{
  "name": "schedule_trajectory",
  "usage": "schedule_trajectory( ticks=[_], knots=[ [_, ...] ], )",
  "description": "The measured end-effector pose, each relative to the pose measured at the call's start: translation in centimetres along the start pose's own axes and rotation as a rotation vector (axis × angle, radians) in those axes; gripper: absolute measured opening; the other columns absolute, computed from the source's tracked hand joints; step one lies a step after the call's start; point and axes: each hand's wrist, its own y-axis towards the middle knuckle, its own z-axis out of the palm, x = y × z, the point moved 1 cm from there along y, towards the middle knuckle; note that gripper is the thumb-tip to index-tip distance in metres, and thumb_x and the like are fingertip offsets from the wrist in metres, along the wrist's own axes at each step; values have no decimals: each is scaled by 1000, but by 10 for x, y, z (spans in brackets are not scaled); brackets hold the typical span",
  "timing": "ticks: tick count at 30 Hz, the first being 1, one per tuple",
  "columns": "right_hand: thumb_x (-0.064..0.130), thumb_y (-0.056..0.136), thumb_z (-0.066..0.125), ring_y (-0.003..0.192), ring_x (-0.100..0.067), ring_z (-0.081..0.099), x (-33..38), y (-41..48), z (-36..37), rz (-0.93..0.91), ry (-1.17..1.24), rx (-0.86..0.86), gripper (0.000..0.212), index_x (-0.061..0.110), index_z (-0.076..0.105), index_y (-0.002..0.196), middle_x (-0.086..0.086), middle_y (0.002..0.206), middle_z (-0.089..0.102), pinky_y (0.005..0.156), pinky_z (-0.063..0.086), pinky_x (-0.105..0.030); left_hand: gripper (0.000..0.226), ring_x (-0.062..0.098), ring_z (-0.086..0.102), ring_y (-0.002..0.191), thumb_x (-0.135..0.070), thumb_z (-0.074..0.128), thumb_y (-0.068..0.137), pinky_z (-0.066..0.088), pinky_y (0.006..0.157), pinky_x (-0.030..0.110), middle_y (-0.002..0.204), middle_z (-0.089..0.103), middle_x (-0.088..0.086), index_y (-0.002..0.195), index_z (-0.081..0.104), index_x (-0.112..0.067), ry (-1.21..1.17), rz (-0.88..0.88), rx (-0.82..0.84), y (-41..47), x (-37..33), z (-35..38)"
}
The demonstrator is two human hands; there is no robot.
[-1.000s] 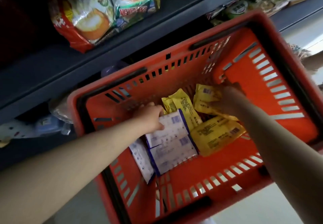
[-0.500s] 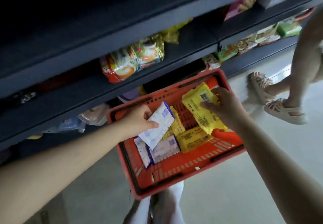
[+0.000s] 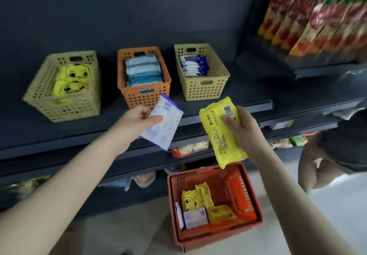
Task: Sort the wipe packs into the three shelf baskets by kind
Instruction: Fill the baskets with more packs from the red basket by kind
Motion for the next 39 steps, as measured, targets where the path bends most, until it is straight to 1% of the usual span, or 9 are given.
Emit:
schedule_trajectory(
  ticks=[4, 11, 18, 22, 25, 28, 31, 35, 39],
  knots=[
    [29, 96, 56, 83, -25, 71, 66, 12, 42, -87, 124, 100, 18, 18, 60, 110, -9, 96, 72, 68, 60, -42, 13, 21, 64, 86, -20, 65, 89, 45, 77, 34, 101, 70, 10, 101, 63, -13, -157, 14, -31, -14, -8, -67],
    [26, 96, 57, 94, -21, 71, 146, 40, 157, -163, 171, 241, 21, 20, 61, 115, -2, 106, 73, 80, 58, -45, 20, 29, 66, 102, -23, 62, 92, 49, 87, 38, 109, 71, 10, 108, 67, -12, -146, 28, -121, -28, -3, -203],
    [39, 93, 58, 92, -17, 70, 186, 70, 268, -212, 82, 191, 23, 22, 62, 109, -1, 103, 72, 83, 57, -46, 19, 20, 67, 88, -25, 62, 92, 50, 77, 33, 108, 71, 11, 106, 66, -13, -180, 71, -179, -14, 14, -314],
    [53, 86, 61, 63, -28, 57, 200, 90, 304, -251, -87, 95, 49, 4, 60, 90, -12, 73, 63, 61, 52, -44, 18, 19, 66, 87, -26, 62, 92, 51, 73, 29, 106, 71, 11, 104, 67, -14, -206, 55, -213, 5, 18, -342],
    [63, 81, 59, 51, -16, 38, 211, 116, 325, -311, -171, 78, 62, 1, 58, 84, -9, 59, 47, 49, 31, -35, 19, 20, 67, 91, -28, 63, 91, 52, 76, 30, 105, 71, 9, 104, 67, -16, -222, 37, -246, 23, 19, -361],
    [61, 80, 62, 52, -23, 49, 224, 148, 341, -364, -163, 115, 56, 5, 64, 88, -10, 62, 58, 53, 43, -39, 17, 19, 67, 89, -27, 64, 91, 52, 79, 33, 103, 72, 8, 102, 68, -15, -221, 40, -273, 46, 15, -377],
    [53, 83, 64, 78, -32, 67, 244, 178, 354, -438, -190, 203, 35, 20, 72, 90, -10, 83, 72, 73, 57, -48, 16, 23, 68, 90, -25, 63, 91, 52, 80, 35, 102, 72, 10, 102, 68, -14, -217, 38, -321, 68, 12, -391],
    [45, 84, 68, 46, -22, 51, 262, 212, 369, -419, -190, 311, 30, 16, 72, 83, -8, 60, 59, 57, 50, -36, 16, 30, 67, 100, -27, 64, 90, 52, 89, 42, 101, 73, 8, 102, 69, -17, -186, 21, -359, 96, 10, -405],
    [39, 79, 75, 67, -21, 72, 259, 227, 384, -300, -52, 494, 36, 7, 71, 97, -8, 87, 75, 73, 61, -40, 15, 28, 68, 97, -27, 65, 90, 52, 89, 43, 98, 73, 6, 101, 69, -18, -194, 17, -414, 115, 16, -415]
  ],
)
